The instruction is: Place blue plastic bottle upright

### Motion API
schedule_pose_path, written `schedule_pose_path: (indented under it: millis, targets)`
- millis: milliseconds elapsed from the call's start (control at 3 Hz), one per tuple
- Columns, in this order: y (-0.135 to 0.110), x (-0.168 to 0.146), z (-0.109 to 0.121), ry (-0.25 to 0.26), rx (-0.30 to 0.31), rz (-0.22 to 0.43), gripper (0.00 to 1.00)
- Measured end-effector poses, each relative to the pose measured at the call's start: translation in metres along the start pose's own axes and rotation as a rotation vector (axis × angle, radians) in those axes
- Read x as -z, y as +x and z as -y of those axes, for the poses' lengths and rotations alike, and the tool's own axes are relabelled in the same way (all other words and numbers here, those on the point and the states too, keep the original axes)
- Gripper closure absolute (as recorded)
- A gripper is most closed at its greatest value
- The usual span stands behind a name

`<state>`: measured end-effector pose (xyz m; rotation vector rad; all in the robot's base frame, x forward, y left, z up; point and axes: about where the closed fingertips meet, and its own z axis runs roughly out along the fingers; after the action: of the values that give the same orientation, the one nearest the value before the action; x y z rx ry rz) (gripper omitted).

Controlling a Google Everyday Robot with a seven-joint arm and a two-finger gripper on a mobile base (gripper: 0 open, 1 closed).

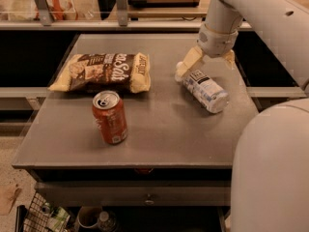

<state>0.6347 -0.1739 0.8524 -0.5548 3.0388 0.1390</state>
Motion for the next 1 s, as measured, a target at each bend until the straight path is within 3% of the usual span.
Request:
schedule_pose_path:
  millis: [333,1000]
  targets:
    - [0.002,-0.007,0.001,-0.019,0.019,-0.012,0.14]
    - [0.006,-0.008,-0.019,-0.034,0.136,-0.019,0.59]
